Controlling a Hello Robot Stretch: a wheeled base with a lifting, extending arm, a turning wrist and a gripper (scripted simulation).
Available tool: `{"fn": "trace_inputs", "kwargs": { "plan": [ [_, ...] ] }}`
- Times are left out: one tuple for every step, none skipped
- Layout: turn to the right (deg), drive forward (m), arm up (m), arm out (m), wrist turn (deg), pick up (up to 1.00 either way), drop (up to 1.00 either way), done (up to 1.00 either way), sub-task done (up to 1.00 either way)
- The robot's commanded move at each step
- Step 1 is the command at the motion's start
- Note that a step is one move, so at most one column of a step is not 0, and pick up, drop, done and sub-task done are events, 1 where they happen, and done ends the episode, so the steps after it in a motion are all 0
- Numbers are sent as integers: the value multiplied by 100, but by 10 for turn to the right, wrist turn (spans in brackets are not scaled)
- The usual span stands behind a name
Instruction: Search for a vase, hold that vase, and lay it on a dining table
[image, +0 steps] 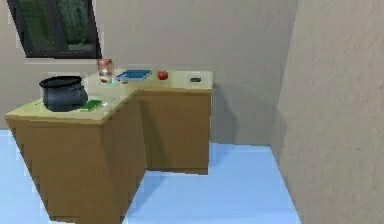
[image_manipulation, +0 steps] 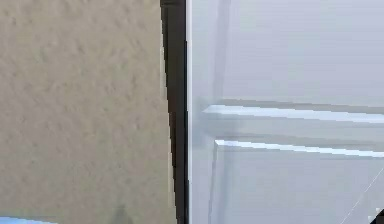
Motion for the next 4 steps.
{"fn": "trace_inputs", "kwargs": {
  "plan": [
    [-90,0,0,0,0,0,0,0,0],
    [0,90,0,0,0,0,0,0,0],
    [-450,0,0,0,0,0,0,0,0],
    [-450,0,0,0,0,0,0,0,0]
  ]
}}
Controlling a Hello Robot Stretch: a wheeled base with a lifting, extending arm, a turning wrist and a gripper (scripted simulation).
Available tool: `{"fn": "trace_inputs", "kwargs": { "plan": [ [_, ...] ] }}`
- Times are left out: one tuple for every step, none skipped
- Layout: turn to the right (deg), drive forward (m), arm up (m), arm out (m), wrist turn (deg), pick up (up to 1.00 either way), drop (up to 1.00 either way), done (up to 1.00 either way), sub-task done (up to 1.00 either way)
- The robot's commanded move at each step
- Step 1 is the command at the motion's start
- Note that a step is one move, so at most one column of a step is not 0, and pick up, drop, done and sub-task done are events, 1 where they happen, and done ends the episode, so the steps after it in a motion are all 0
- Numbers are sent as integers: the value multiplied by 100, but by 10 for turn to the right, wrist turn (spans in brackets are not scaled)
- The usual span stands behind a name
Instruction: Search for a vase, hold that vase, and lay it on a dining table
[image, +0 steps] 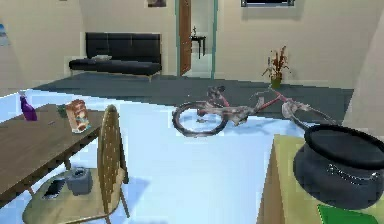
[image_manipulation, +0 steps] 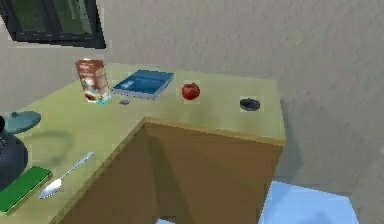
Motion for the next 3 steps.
{"fn": "trace_inputs", "kwargs": {
  "plan": [
    [-360,0,0,0,0,0,0,0,0],
    [270,0,0,0,0,0,0,0,0],
    [30,0,0,0,0,0,0,0,0]
  ]
}}
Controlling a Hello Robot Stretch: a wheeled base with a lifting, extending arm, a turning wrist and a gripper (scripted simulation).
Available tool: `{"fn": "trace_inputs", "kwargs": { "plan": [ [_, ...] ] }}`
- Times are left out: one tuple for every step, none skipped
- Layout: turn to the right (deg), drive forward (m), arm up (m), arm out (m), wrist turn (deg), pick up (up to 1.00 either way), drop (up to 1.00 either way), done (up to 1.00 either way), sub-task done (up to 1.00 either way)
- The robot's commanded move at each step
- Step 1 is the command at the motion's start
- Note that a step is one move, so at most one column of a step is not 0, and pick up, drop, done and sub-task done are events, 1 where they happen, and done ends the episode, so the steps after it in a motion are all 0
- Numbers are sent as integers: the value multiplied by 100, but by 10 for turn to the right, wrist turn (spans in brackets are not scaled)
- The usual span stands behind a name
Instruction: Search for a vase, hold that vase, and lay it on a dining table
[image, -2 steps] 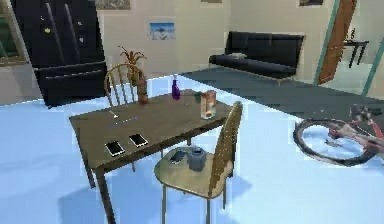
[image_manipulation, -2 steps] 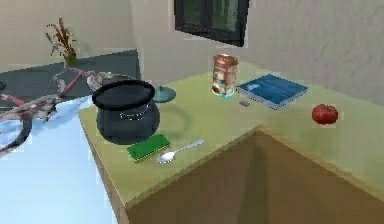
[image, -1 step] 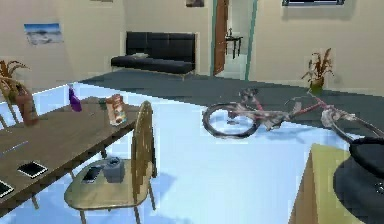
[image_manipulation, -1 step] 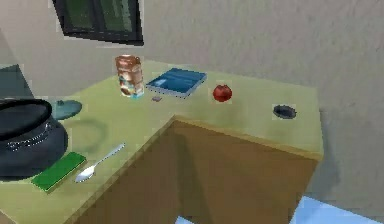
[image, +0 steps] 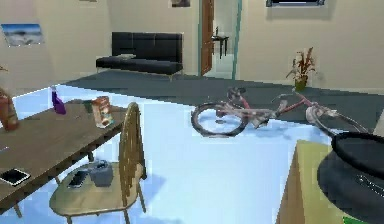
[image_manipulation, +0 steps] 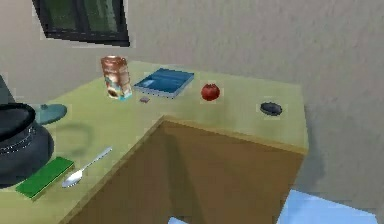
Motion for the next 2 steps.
{"fn": "trace_inputs", "kwargs": {
  "plan": [
    [0,30,0,0,0,0,0,0,0],
    [150,0,0,0,0,0,0,0,0]
  ]
}}
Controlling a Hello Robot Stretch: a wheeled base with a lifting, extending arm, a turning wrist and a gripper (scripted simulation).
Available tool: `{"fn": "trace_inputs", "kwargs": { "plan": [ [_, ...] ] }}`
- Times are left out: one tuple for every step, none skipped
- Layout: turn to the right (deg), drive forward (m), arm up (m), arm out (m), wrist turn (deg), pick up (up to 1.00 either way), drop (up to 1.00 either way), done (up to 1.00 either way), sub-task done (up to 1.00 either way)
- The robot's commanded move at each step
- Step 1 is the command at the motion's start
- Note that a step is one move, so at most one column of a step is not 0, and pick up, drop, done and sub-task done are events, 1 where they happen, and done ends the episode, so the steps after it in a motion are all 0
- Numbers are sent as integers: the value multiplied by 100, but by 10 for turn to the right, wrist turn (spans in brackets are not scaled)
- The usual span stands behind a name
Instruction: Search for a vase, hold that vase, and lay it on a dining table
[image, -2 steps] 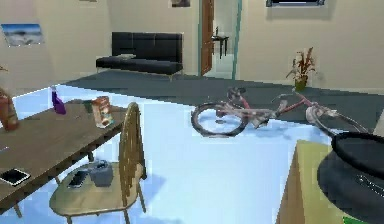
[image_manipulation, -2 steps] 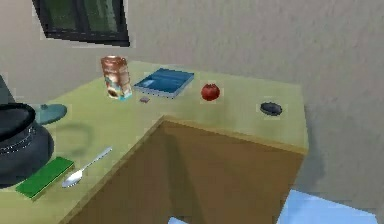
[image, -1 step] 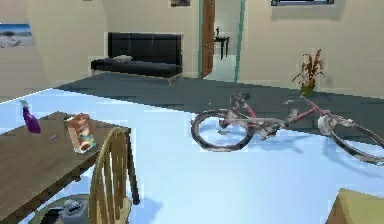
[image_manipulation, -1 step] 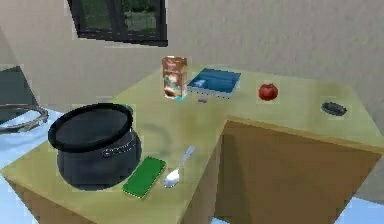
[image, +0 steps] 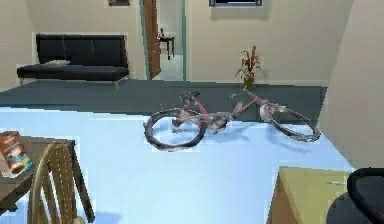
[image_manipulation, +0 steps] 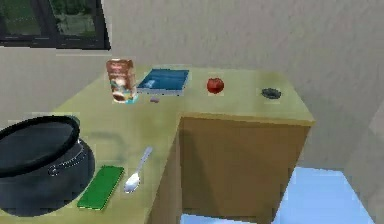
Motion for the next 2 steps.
{"fn": "trace_inputs", "kwargs": {
  "plan": [
    [0,30,0,0,0,0,0,0,0],
    [-120,0,0,0,0,0,0,0,0]
  ]
}}
